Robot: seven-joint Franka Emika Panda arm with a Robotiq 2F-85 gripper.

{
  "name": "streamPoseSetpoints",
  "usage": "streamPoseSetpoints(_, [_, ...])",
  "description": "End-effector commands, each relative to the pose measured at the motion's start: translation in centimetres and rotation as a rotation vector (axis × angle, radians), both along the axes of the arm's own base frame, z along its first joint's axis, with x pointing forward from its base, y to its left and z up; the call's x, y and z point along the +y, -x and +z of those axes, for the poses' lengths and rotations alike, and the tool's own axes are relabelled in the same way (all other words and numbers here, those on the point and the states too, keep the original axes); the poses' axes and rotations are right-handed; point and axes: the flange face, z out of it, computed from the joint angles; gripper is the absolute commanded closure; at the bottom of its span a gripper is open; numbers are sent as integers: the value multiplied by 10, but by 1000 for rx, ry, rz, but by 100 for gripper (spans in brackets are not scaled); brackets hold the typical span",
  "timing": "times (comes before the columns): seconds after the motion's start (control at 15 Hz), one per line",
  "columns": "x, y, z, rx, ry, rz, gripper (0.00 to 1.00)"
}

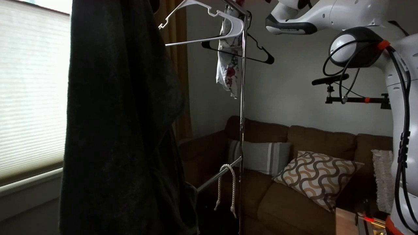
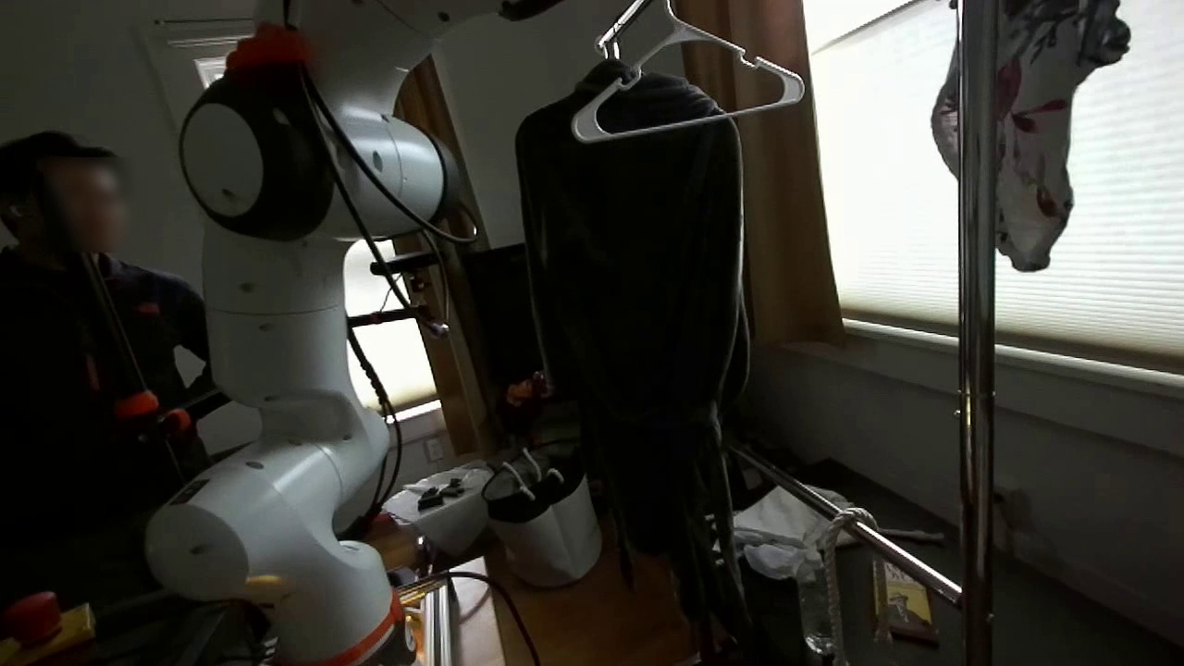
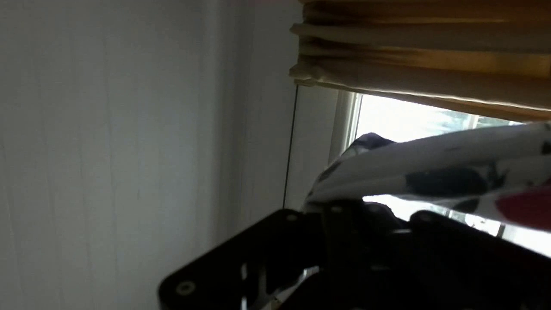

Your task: Hang the floral pillowcase on the top rail of the stand

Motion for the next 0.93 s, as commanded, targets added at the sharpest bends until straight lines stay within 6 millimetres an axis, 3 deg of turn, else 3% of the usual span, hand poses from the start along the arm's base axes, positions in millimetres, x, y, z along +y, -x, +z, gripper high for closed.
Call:
streamPoseSetpoints(0.0, [7, 35, 14, -26, 92, 32, 99])
streamPoseSetpoints(0.33, [22, 58, 20, -60, 142, 100, 99])
streamPoseSetpoints(0.73, [19, 48, 18, -65, 136, 86, 99])
streamPoseSetpoints(0.87, [42, 32, 12, -77, 147, 160, 99])
